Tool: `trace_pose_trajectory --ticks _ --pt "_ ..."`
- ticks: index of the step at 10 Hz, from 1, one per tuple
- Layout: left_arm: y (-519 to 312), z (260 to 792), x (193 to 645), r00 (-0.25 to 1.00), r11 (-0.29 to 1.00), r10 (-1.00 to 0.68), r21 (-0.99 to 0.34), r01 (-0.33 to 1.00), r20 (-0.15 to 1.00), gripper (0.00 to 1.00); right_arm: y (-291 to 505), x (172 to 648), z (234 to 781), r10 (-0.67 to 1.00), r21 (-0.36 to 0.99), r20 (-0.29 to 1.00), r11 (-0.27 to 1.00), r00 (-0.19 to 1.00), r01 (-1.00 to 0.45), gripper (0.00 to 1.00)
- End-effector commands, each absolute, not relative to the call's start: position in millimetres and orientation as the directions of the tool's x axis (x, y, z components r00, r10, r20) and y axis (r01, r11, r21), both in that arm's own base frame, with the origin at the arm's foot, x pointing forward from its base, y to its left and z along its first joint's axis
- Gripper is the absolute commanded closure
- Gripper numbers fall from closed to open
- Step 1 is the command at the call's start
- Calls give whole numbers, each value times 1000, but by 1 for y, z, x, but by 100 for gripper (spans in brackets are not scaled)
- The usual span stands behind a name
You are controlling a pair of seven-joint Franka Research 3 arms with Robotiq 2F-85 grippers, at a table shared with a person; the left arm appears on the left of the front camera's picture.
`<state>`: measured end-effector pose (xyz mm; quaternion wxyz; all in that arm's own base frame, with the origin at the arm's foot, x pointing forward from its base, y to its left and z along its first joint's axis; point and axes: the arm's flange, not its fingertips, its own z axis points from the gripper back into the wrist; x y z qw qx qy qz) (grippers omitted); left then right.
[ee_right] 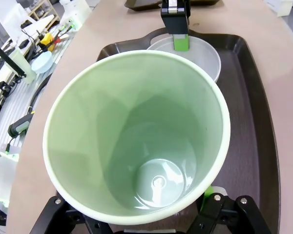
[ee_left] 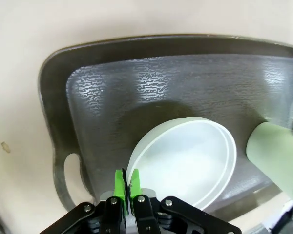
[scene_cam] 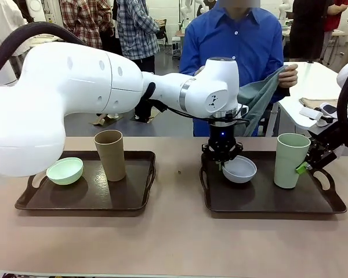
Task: Set up a tray with a mat and arrange the tableware.
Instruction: Pick up the Picnic Bowl and Reusable plastic cup from the Handle tray in front of the human's position and hold them in the air.
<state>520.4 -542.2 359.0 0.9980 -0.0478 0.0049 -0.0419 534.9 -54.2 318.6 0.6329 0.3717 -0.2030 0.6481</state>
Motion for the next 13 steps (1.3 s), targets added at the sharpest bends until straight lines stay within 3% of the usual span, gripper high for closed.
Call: trace_pose_trajectory --ticks 1,7,11,13 --pt "-533 382 514 995 992 -93 -88 89 -43 100 -54 511 347 679 168 733 -105 53 -980 58" --pt "-517 505 447 982 960 -126 -230 156 141 100 -68 438 463 677 -21 732 -92 -78 -996 58" --pt "-503 534 433 980 964 -87 -234 129 179 100 -67 403 520 662 -124 732 -107 -163 -987 58" --pt "-502 546 445 983 964 -43 -250 87 178 100 -68 412 538 687 -131 708 -98 -163 -986 58"
